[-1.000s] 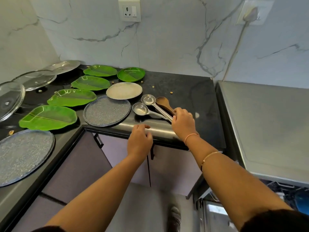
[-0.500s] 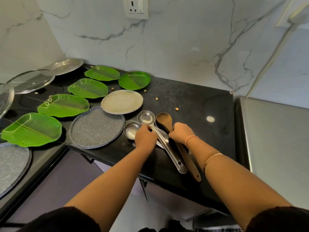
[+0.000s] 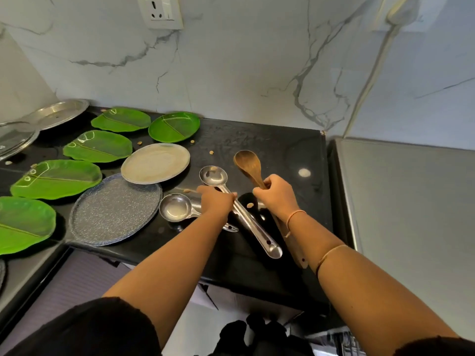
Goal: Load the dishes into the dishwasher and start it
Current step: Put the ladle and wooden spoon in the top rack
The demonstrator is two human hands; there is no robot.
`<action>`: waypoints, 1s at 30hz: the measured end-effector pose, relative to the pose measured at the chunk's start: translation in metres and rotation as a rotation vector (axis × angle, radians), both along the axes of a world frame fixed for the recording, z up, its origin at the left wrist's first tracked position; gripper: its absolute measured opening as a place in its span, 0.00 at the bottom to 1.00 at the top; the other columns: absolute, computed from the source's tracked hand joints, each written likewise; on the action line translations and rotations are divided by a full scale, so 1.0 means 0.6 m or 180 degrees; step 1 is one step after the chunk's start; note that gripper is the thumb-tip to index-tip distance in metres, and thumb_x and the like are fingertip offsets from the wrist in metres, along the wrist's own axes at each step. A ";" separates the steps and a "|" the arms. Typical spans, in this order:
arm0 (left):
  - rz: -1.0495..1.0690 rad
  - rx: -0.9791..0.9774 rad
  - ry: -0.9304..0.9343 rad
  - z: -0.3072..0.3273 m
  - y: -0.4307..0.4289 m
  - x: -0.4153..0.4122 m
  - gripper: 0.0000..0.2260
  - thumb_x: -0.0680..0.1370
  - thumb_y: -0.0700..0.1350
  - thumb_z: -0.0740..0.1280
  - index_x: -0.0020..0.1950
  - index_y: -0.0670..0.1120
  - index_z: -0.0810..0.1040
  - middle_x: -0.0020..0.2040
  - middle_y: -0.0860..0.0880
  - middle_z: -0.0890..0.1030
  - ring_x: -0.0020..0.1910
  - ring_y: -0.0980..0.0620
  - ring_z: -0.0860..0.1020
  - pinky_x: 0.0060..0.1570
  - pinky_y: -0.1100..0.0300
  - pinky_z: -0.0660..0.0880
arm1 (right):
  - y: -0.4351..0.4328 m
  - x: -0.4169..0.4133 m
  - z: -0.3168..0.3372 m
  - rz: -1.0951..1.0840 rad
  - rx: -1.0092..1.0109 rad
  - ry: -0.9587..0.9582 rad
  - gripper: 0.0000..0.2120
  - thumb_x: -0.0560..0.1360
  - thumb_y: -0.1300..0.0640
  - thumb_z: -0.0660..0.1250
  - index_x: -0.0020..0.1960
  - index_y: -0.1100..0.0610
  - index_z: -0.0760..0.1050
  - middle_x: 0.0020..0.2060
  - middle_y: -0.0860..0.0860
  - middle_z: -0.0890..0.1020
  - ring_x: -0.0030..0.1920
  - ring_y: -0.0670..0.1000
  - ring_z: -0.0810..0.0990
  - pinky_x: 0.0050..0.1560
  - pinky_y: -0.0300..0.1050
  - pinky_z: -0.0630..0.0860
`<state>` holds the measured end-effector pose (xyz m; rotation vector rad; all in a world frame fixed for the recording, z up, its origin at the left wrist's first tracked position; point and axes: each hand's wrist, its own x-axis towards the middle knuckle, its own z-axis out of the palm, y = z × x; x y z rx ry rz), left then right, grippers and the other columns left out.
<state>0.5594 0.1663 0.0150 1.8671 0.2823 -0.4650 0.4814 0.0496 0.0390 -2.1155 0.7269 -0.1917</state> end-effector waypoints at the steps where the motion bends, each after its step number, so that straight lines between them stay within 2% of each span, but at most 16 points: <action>1: 0.0061 -0.0224 0.0065 -0.001 -0.003 -0.006 0.32 0.67 0.41 0.76 0.64 0.46 0.61 0.56 0.40 0.77 0.52 0.41 0.79 0.55 0.45 0.77 | -0.005 -0.009 0.005 -0.0110 0.0092 -0.0112 0.09 0.70 0.55 0.68 0.46 0.59 0.73 0.39 0.52 0.78 0.41 0.53 0.77 0.42 0.48 0.72; 3: 0.0096 -0.0680 0.0160 0.009 -0.006 -0.031 0.32 0.68 0.39 0.75 0.65 0.47 0.62 0.53 0.41 0.78 0.50 0.43 0.80 0.55 0.47 0.77 | -0.013 -0.033 0.014 -0.0371 0.0298 -0.0376 0.09 0.70 0.57 0.69 0.48 0.60 0.74 0.38 0.50 0.77 0.41 0.51 0.76 0.41 0.45 0.71; 7: -0.0327 -0.1553 0.0260 0.051 -0.001 -0.096 0.12 0.75 0.32 0.66 0.55 0.44 0.71 0.47 0.41 0.77 0.40 0.50 0.78 0.41 0.58 0.77 | -0.014 -0.099 0.042 -0.0755 0.0725 -0.0910 0.10 0.71 0.59 0.71 0.49 0.58 0.73 0.40 0.50 0.77 0.43 0.50 0.77 0.46 0.45 0.74; 10: -0.0450 -0.1928 0.0388 0.088 0.021 -0.152 0.10 0.76 0.29 0.63 0.48 0.44 0.73 0.43 0.44 0.77 0.41 0.49 0.79 0.42 0.56 0.78 | 0.003 -0.171 0.065 -0.0918 0.1062 -0.1298 0.10 0.73 0.61 0.70 0.50 0.58 0.70 0.38 0.53 0.78 0.37 0.50 0.78 0.42 0.44 0.77; 12: -0.0584 -0.1971 0.0339 0.104 0.041 -0.190 0.12 0.75 0.27 0.62 0.46 0.44 0.72 0.43 0.46 0.76 0.43 0.48 0.79 0.47 0.53 0.78 | 0.021 -0.220 0.078 -0.0975 0.1337 -0.1509 0.10 0.74 0.63 0.68 0.49 0.55 0.68 0.38 0.55 0.79 0.36 0.50 0.80 0.41 0.43 0.79; 15: -0.0906 -0.1991 0.0267 0.121 0.083 -0.261 0.11 0.77 0.30 0.61 0.45 0.46 0.71 0.45 0.49 0.77 0.44 0.51 0.78 0.51 0.51 0.75 | 0.062 -0.308 0.090 -0.1088 0.1304 -0.1720 0.10 0.75 0.62 0.67 0.48 0.53 0.68 0.41 0.55 0.79 0.38 0.50 0.80 0.42 0.44 0.79; 18: -0.1158 -0.2037 0.0318 0.123 0.121 -0.325 0.07 0.81 0.43 0.58 0.45 0.47 0.72 0.41 0.50 0.78 0.41 0.54 0.78 0.47 0.55 0.73 | 0.114 -0.390 0.098 -0.1173 0.1310 -0.1837 0.06 0.79 0.55 0.62 0.54 0.53 0.68 0.42 0.55 0.80 0.36 0.48 0.76 0.39 0.42 0.75; 20: -0.1254 -0.2085 0.0407 0.114 0.147 -0.379 0.13 0.82 0.52 0.56 0.45 0.46 0.74 0.37 0.50 0.77 0.37 0.55 0.77 0.43 0.58 0.72 | 0.158 -0.454 0.099 -0.1401 0.1315 -0.1870 0.09 0.80 0.49 0.57 0.57 0.51 0.67 0.37 0.53 0.79 0.34 0.48 0.74 0.37 0.42 0.74; 22: -0.1343 -0.2084 0.0453 0.105 0.167 -0.435 0.17 0.81 0.56 0.56 0.46 0.44 0.75 0.33 0.50 0.76 0.33 0.55 0.75 0.39 0.60 0.71 | 0.195 -0.517 0.093 -0.1687 0.1193 -0.1886 0.10 0.81 0.47 0.56 0.56 0.51 0.68 0.33 0.52 0.78 0.31 0.48 0.74 0.34 0.41 0.73; 24: -0.1588 -0.1855 0.0373 0.097 0.184 -0.506 0.15 0.80 0.54 0.59 0.48 0.43 0.76 0.33 0.50 0.76 0.32 0.55 0.74 0.38 0.60 0.71 | 0.224 -0.590 0.079 -0.1914 0.1037 -0.1856 0.10 0.80 0.48 0.57 0.53 0.53 0.70 0.34 0.53 0.78 0.29 0.45 0.76 0.31 0.37 0.73; 26: -0.1921 -0.1558 0.0209 0.090 0.191 -0.567 0.11 0.80 0.50 0.62 0.44 0.45 0.77 0.34 0.49 0.78 0.35 0.54 0.76 0.43 0.58 0.72 | 0.238 -0.658 0.067 -0.2072 0.1015 -0.1883 0.09 0.79 0.51 0.61 0.50 0.56 0.73 0.36 0.54 0.80 0.30 0.44 0.78 0.33 0.35 0.74; 28: -0.2253 -0.1471 0.0055 0.084 0.189 -0.628 0.08 0.79 0.47 0.63 0.42 0.48 0.77 0.38 0.49 0.81 0.41 0.53 0.78 0.51 0.55 0.73 | 0.242 -0.728 0.059 -0.2190 0.1076 -0.1925 0.06 0.78 0.56 0.64 0.46 0.58 0.74 0.35 0.56 0.81 0.31 0.46 0.78 0.35 0.38 0.75; 30: -0.2559 -0.1450 -0.0079 0.079 0.180 -0.688 0.05 0.79 0.45 0.63 0.48 0.47 0.79 0.41 0.49 0.82 0.42 0.54 0.80 0.56 0.54 0.75 | 0.240 -0.796 0.053 -0.2337 0.1158 -0.1943 0.04 0.77 0.59 0.64 0.44 0.57 0.74 0.37 0.58 0.82 0.34 0.50 0.80 0.39 0.42 0.77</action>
